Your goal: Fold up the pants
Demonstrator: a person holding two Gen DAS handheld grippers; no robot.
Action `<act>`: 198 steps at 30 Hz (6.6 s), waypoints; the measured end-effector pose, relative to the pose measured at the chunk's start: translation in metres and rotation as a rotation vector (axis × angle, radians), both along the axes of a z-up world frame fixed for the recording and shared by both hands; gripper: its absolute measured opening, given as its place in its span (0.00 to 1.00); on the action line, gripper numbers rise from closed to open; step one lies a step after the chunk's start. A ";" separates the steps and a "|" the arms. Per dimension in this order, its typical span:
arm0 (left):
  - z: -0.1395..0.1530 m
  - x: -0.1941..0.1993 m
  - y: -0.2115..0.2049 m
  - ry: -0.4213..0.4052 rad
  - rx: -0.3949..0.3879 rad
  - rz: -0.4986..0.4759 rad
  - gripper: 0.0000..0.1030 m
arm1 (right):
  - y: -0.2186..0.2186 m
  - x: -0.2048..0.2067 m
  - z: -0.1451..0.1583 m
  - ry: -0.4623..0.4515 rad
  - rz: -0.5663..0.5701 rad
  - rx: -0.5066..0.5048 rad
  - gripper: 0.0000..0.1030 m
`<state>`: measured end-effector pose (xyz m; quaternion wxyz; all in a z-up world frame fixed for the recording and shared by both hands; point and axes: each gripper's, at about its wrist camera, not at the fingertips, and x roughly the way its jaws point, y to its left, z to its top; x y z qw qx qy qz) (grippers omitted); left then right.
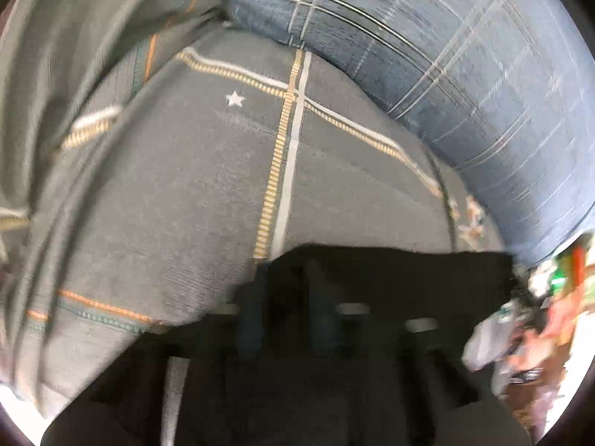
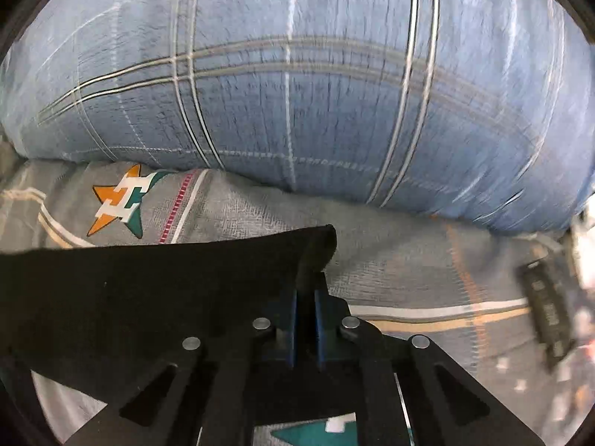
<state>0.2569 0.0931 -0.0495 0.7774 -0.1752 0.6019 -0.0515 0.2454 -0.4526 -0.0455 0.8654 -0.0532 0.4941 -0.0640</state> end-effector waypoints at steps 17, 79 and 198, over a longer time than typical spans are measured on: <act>0.056 -0.150 0.006 -0.298 0.090 -0.018 0.07 | -0.031 -0.239 0.055 -0.337 -0.186 0.181 0.02; -0.030 -0.214 -0.028 0.131 -0.546 0.017 0.03 | -0.051 -0.311 0.005 -0.319 -0.377 0.797 0.04; 0.065 -0.169 -0.230 -0.085 -0.217 -0.692 0.65 | -0.036 -0.382 -0.043 -0.482 -0.654 0.824 0.31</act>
